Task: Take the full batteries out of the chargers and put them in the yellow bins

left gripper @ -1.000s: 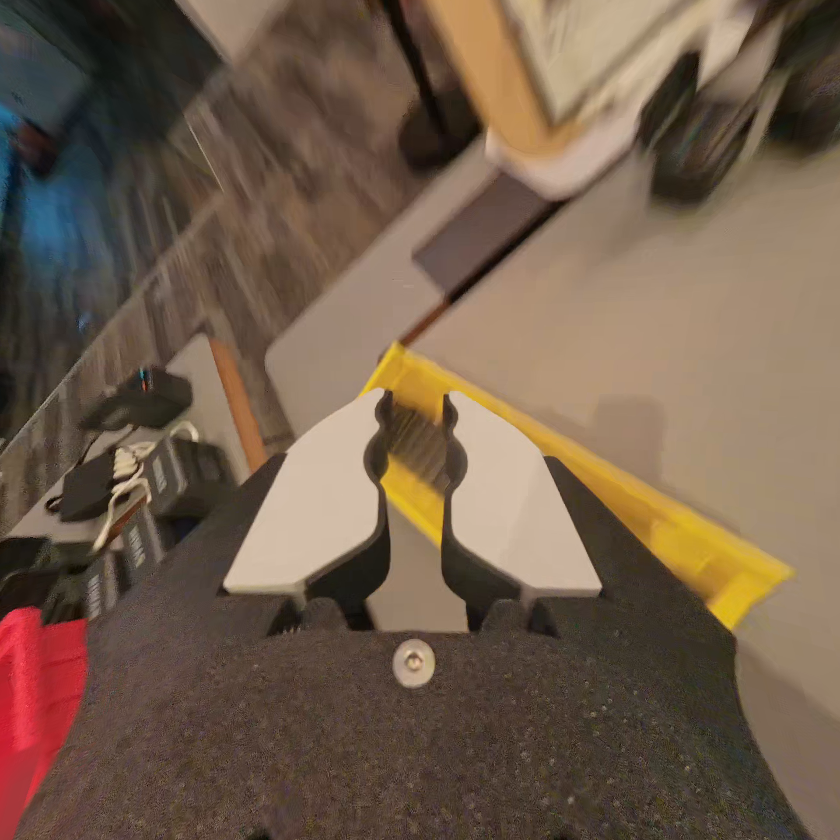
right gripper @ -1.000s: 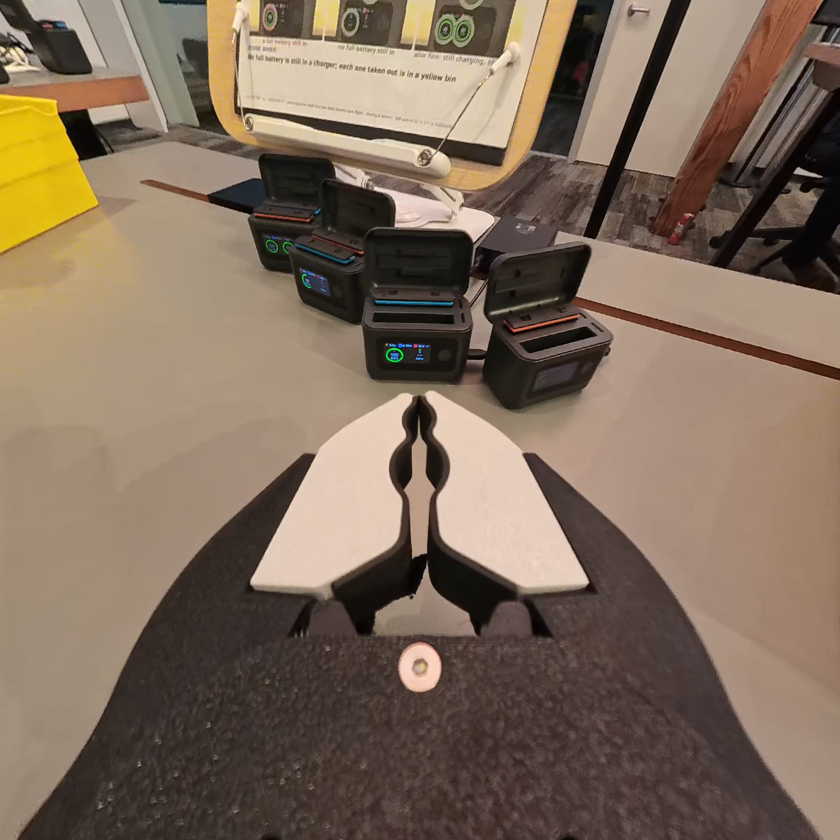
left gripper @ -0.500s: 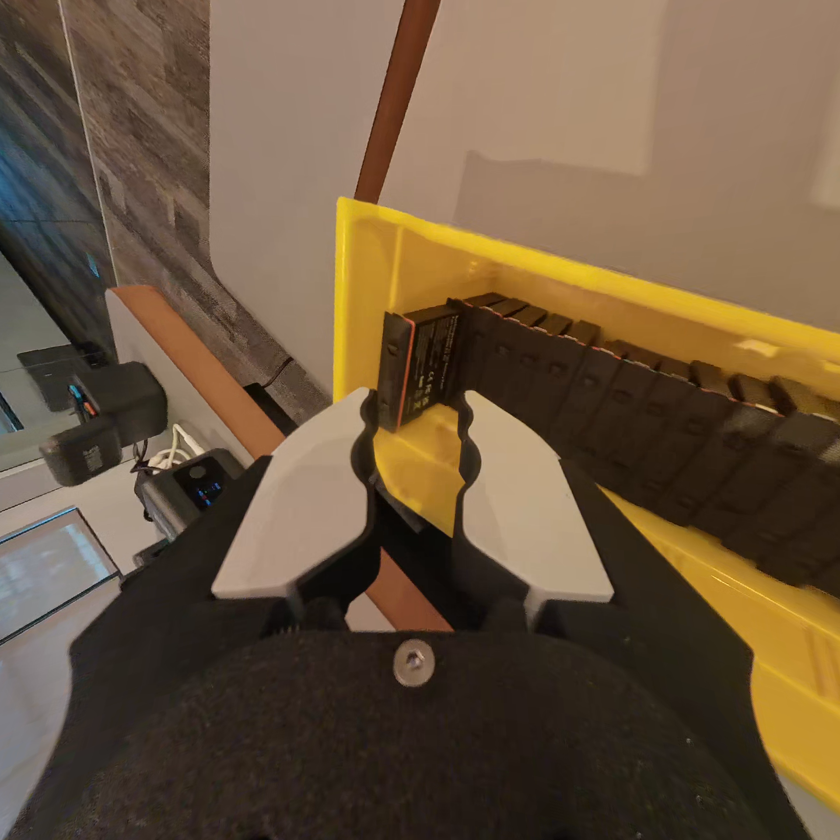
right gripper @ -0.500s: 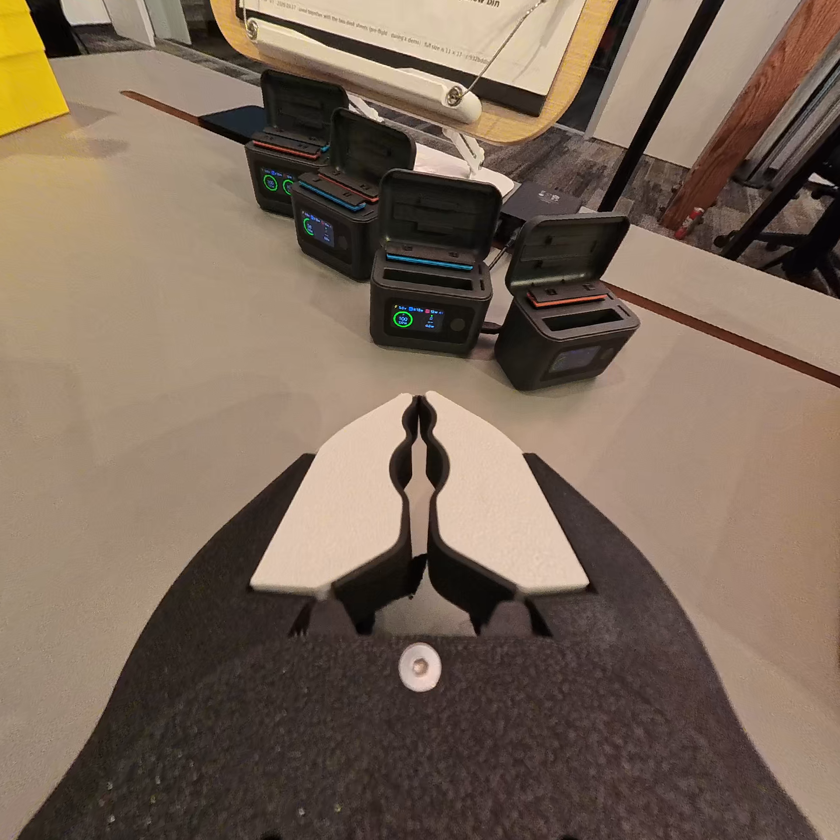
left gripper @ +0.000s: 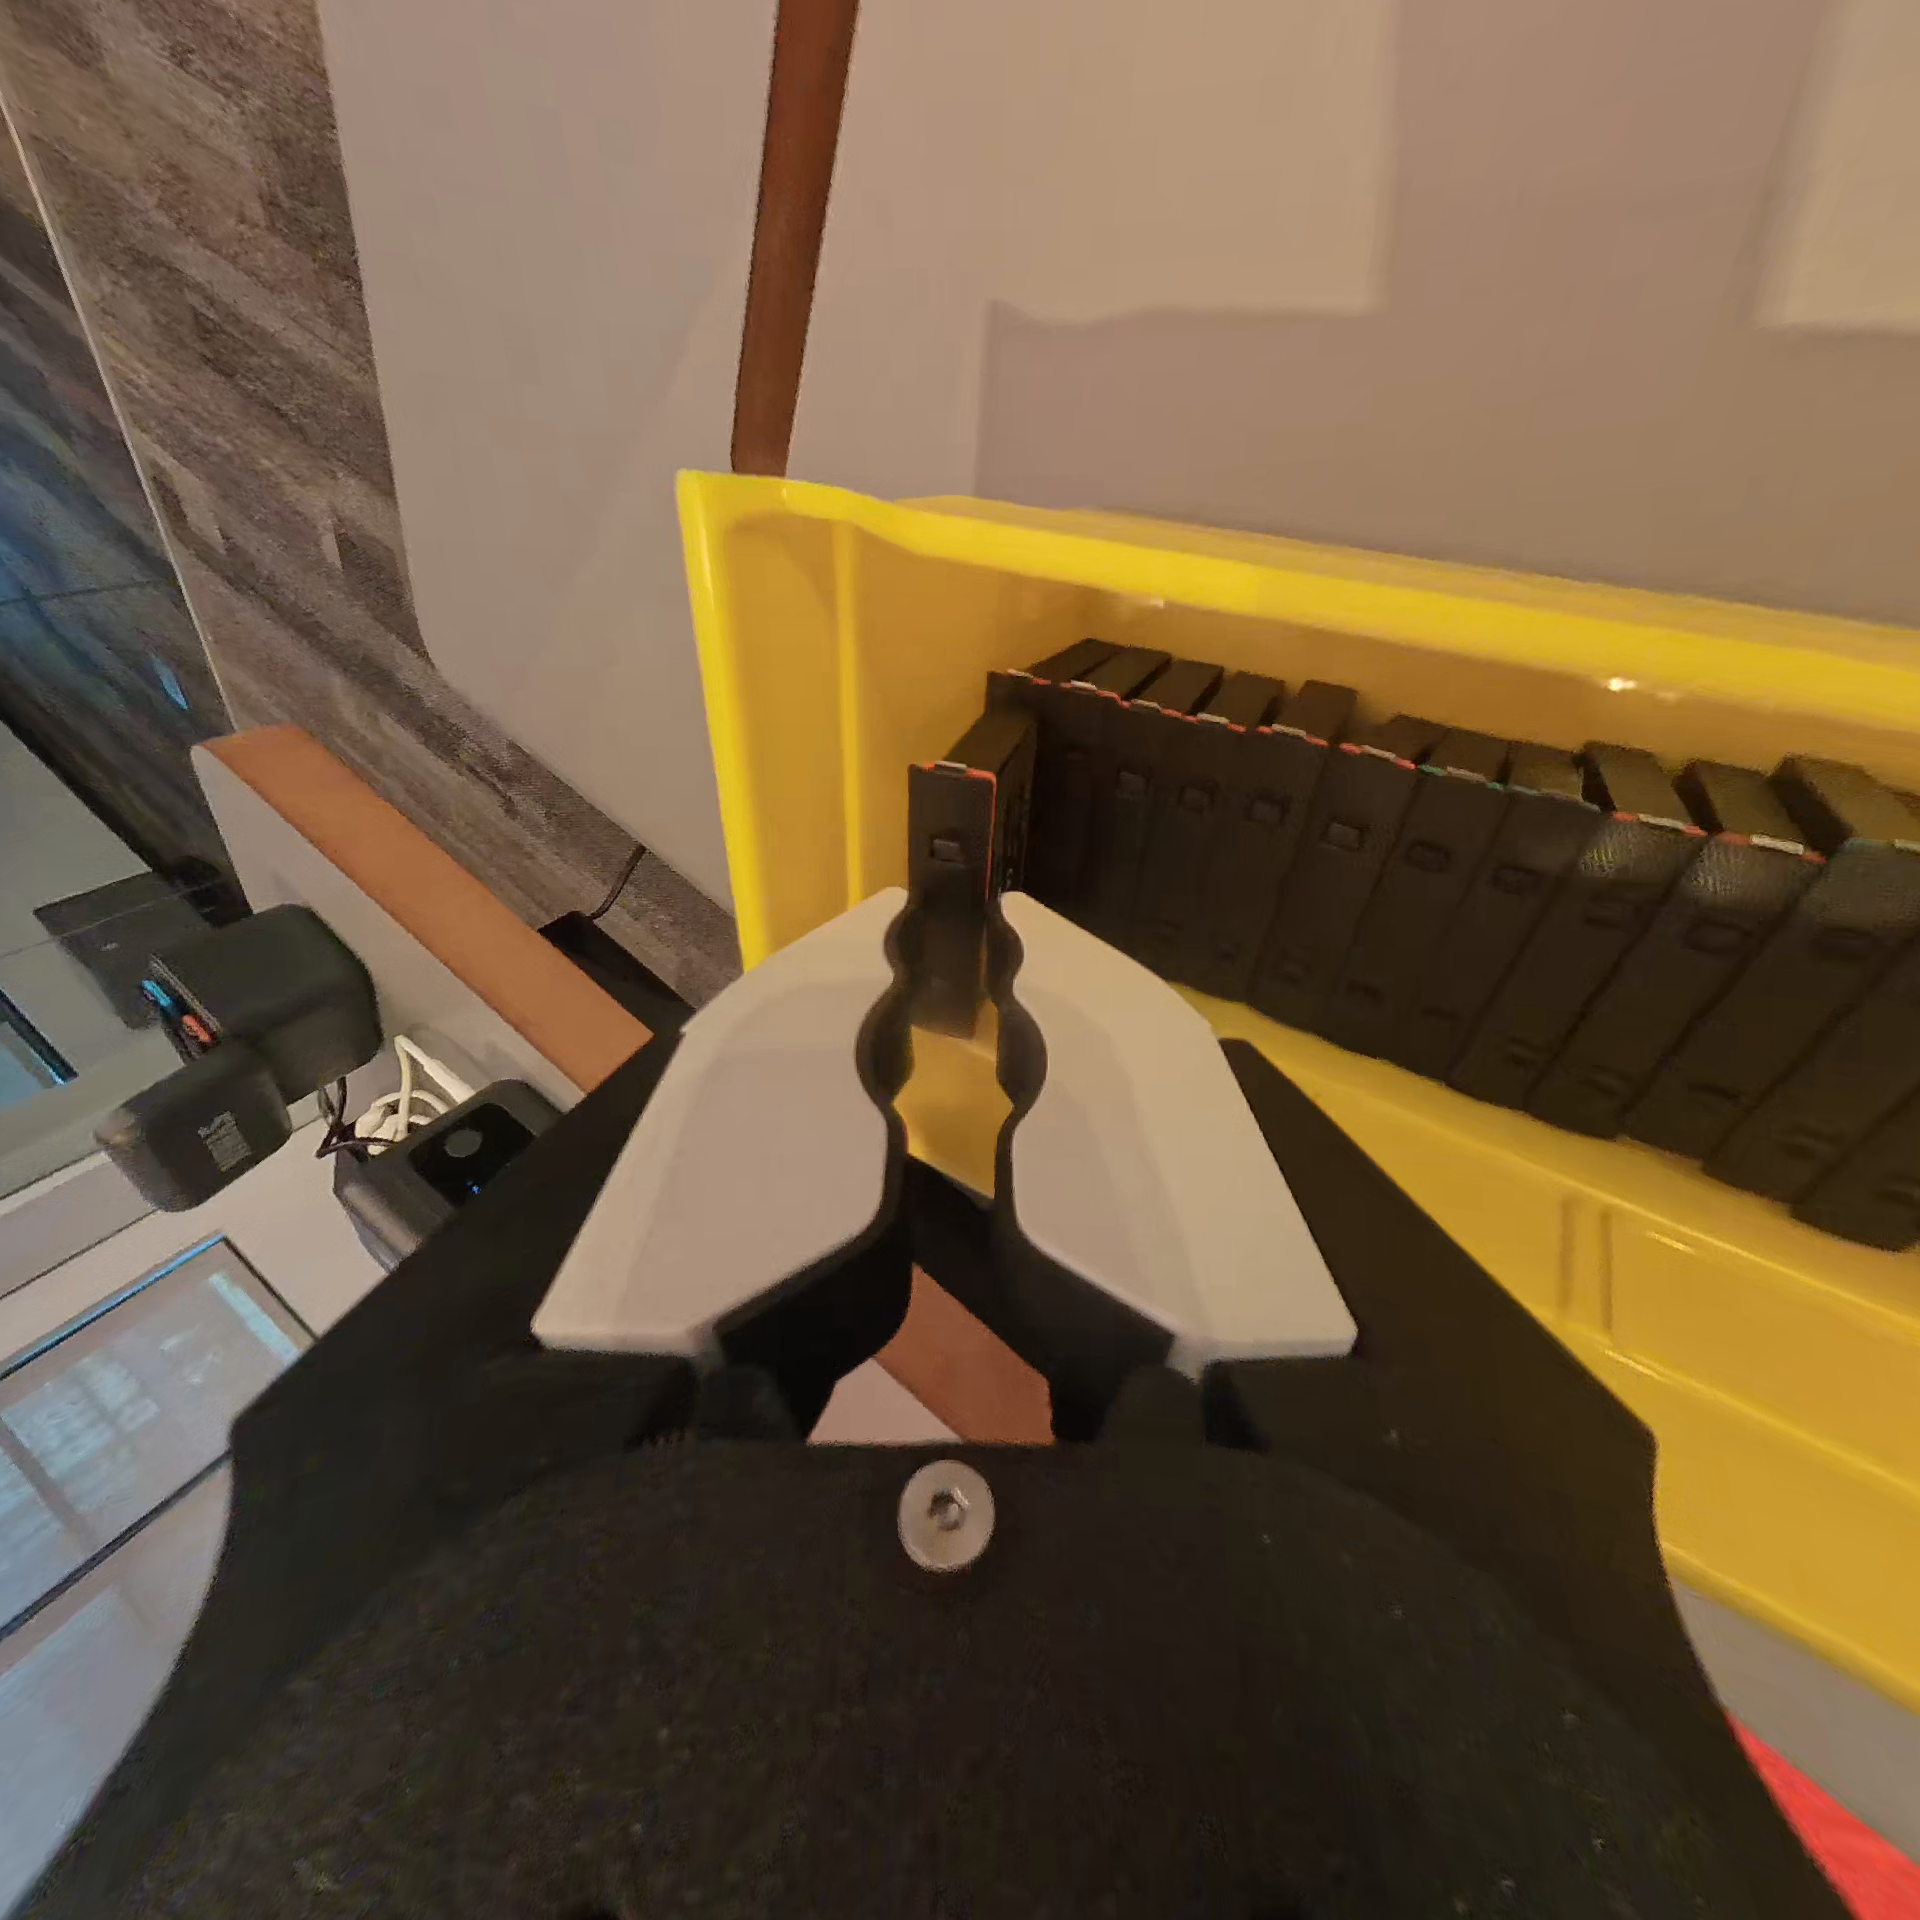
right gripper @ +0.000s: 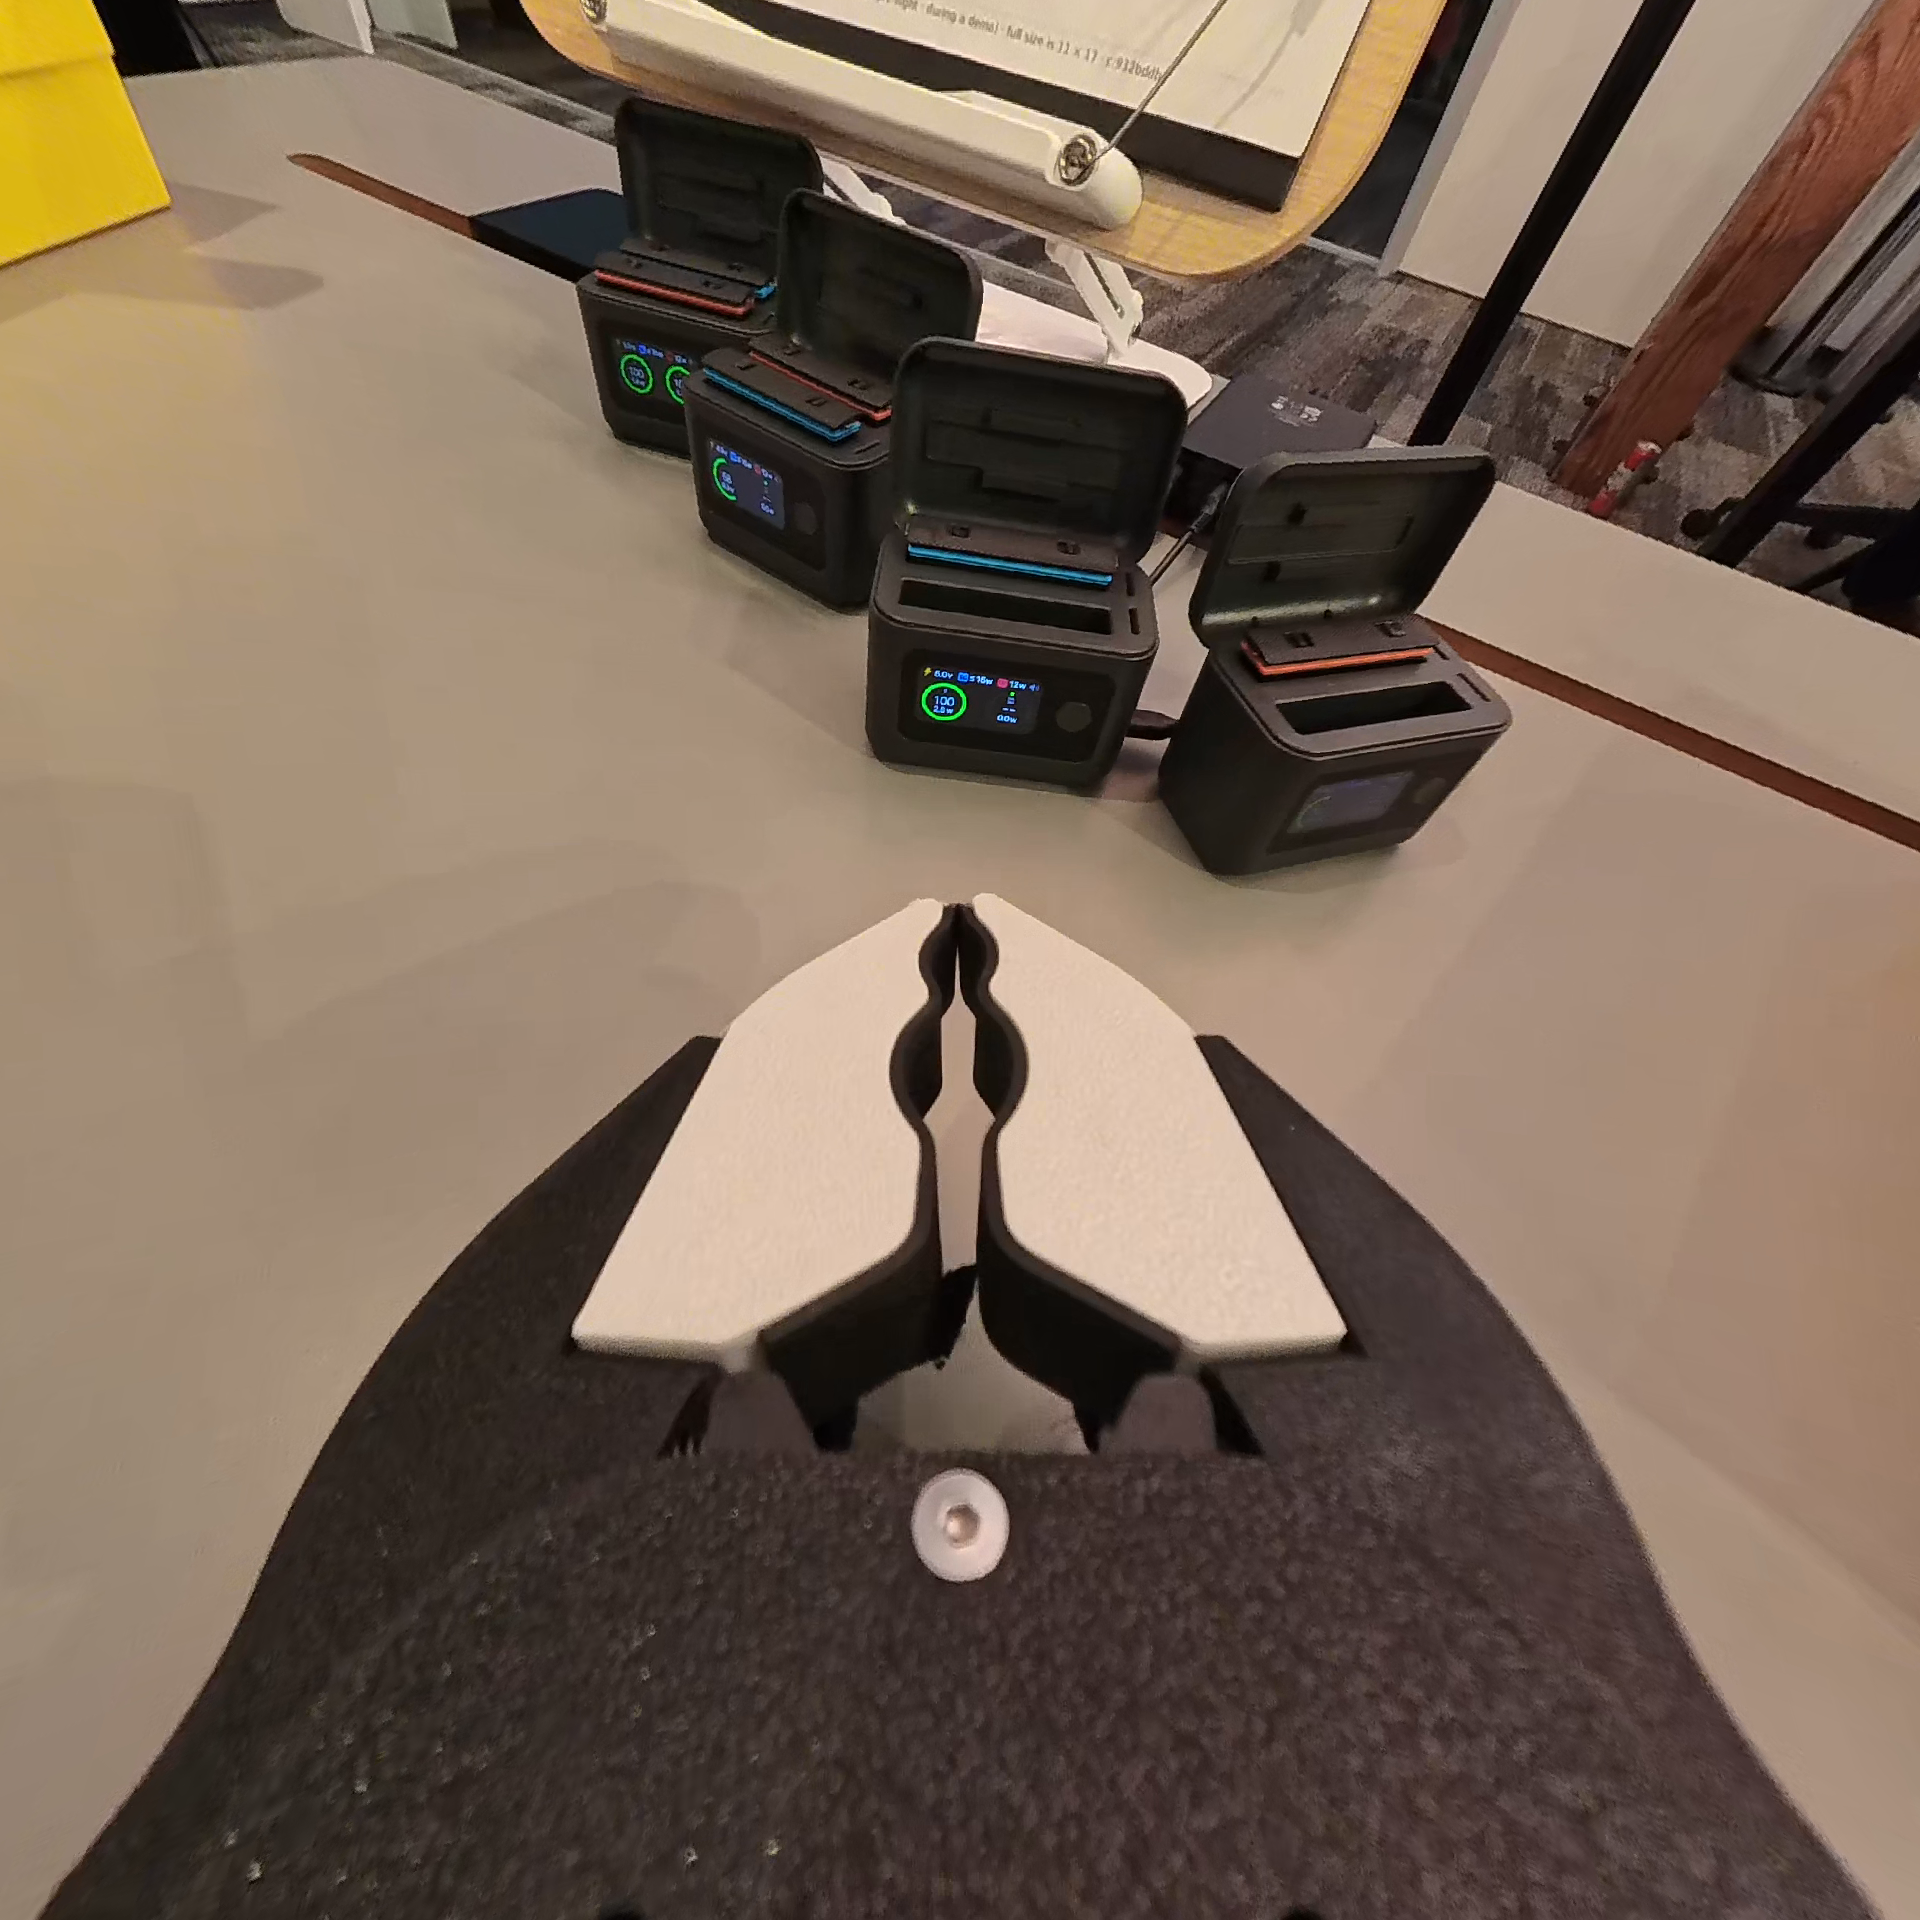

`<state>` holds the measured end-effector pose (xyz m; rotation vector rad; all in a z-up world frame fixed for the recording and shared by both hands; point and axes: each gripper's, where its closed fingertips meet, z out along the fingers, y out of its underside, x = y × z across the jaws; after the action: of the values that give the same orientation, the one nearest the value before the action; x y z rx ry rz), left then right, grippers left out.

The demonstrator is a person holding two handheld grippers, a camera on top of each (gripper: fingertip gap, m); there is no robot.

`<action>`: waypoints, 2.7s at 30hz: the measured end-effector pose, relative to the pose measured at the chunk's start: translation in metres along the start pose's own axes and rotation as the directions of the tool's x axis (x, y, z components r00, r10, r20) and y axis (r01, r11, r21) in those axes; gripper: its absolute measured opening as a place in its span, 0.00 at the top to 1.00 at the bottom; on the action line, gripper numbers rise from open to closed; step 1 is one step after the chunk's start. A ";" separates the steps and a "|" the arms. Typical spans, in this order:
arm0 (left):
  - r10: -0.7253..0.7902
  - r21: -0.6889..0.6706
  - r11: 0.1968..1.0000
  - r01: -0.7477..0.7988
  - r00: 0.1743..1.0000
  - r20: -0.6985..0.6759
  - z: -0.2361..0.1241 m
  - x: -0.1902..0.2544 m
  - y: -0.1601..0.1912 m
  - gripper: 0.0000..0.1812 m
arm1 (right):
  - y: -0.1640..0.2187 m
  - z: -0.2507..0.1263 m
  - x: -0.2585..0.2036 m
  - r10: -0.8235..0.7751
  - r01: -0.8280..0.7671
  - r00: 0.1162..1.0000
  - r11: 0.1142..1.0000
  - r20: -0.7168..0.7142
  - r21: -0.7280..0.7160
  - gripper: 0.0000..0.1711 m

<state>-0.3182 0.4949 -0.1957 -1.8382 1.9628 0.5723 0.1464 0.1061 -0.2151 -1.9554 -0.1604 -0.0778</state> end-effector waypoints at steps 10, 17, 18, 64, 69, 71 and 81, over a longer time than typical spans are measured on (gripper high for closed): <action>0.066 -0.044 0.997 -0.065 0.997 0.029 0.003 -0.002 -0.002 0.90 | 0.003 0.001 0.001 0.006 -0.006 1.000 1.000 -0.002 -0.010 1.00; 0.090 -0.042 0.995 -0.088 0.995 0.050 0.000 -0.006 -0.001 0.89 | 0.006 0.004 -0.001 0.006 -0.006 1.000 1.000 0.006 -0.024 1.00; 0.092 -0.057 0.994 -0.090 0.995 0.049 0.002 -0.006 0.001 0.86 | 0.006 0.004 -0.001 0.004 -0.004 1.000 1.000 0.007 -0.026 1.00; 0.472 0.902 0.396 -0.172 0.881 -0.039 -0.239 0.321 -0.340 0.93 | -0.054 -0.044 -0.146 -0.568 0.471 0.697 0.823 0.438 0.318 0.94; 0.358 0.956 0.175 0.237 0.889 -0.286 -0.281 0.297 -0.349 0.81 | -0.082 -0.072 -0.122 -0.211 -0.088 0.714 0.919 0.668 0.385 0.94; 0.359 0.898 0.074 0.433 0.829 -0.429 -0.299 0.287 -0.350 0.81 | -0.103 -0.086 -0.107 -0.098 -0.319 0.667 0.859 0.739 0.402 0.94; 0.377 0.752 -0.050 0.657 0.710 -0.595 -0.330 0.283 -0.369 0.94 | -0.114 -0.094 -0.096 -0.026 -0.454 0.608 0.809 0.794 0.373 0.94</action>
<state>0.0302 0.0580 -0.0828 -1.0416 1.4186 -1.6571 0.0366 0.0544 -0.0878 -1.2795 -0.4460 0.9260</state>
